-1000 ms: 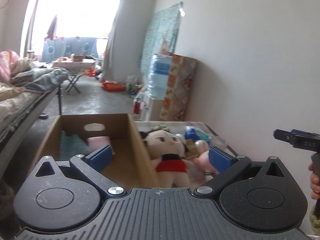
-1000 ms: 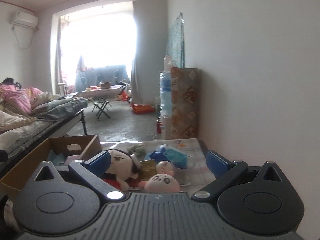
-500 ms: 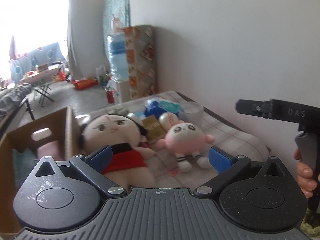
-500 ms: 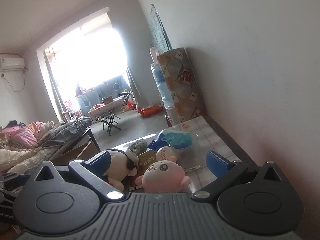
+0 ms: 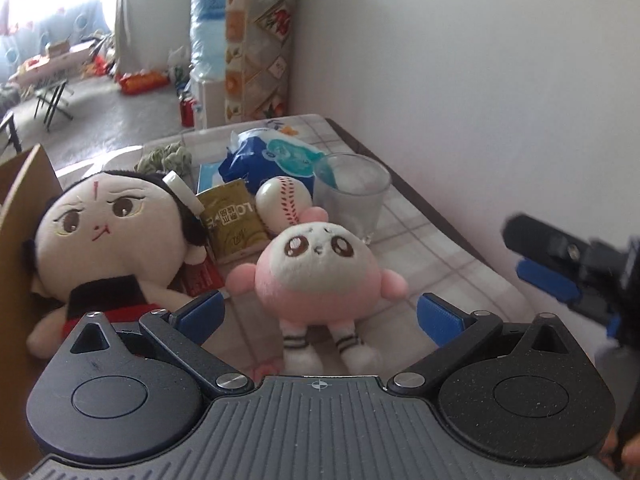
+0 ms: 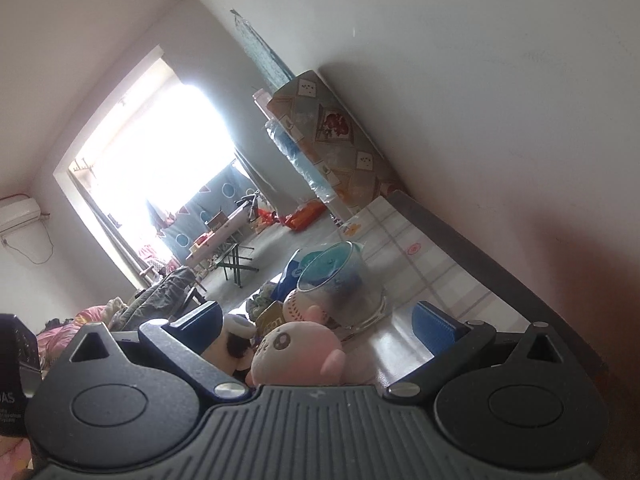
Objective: Organize soft objects
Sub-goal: 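Close the left tool on the round pink-and-white plush toy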
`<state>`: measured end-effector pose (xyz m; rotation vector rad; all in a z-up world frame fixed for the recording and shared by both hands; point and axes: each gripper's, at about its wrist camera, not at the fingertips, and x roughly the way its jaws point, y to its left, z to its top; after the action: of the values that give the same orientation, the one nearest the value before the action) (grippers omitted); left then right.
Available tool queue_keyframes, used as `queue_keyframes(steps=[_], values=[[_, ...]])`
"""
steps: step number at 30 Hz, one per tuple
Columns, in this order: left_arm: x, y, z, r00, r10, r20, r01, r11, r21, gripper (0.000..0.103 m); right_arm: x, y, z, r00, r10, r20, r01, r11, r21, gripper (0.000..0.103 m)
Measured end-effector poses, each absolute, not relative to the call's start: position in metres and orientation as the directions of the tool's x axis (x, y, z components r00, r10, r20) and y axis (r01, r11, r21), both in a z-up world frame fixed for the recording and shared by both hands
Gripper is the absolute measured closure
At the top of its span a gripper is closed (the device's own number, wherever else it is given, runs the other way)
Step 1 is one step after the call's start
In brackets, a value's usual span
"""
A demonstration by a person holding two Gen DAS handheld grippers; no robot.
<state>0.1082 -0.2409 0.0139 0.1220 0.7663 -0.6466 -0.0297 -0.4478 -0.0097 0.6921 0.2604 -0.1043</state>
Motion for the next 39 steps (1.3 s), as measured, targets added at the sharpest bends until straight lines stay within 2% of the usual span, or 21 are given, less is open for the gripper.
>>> queue_keyframes(steps=[3,7,13,20,29,36,39], values=[[0.124,-0.251,0.007,0.531,-0.491,-0.690,0.561,0.814,-0.147,0.000,-0.021,-0.454,-0.021,0.961,-0.031,-0.275,0.204,0.750,0.629,0.005],[0.139,-0.264,-0.005,0.528,-0.461,-0.713,0.547,0.827,-0.129,0.000,-0.005,-0.461,-0.032,0.957,-0.035,-0.287,0.219,0.734,0.643,0.025],[0.151,-0.275,-0.021,0.489,-0.448,-0.748,0.562,0.818,-0.123,0.000,0.012,-0.459,-0.047,0.950,-0.047,-0.308,0.235,0.755,0.612,0.026],[0.149,-0.277,-0.026,0.489,-0.471,-0.734,0.594,0.796,-0.115,0.000,0.020,-0.456,-0.054,0.948,-0.055,-0.313,0.236,0.781,0.577,0.028],[0.148,-0.262,-0.023,0.451,-0.514,-0.730,0.599,0.780,-0.180,0.015,0.020,-0.462,-0.057,0.948,-0.043,-0.314,0.235,0.759,0.607,0.029],[0.134,-0.240,-0.017,0.422,-0.529,-0.736,0.582,0.781,-0.227,0.017,0.018,-0.461,-0.048,0.946,-0.005,-0.324,0.217,0.753,0.621,0.029],[0.117,-0.232,-0.014,0.429,-0.527,-0.734,0.596,0.775,-0.208,0.017,0.016,-0.460,-0.038,0.946,0.028,-0.323,0.188,0.764,0.617,0.029]])
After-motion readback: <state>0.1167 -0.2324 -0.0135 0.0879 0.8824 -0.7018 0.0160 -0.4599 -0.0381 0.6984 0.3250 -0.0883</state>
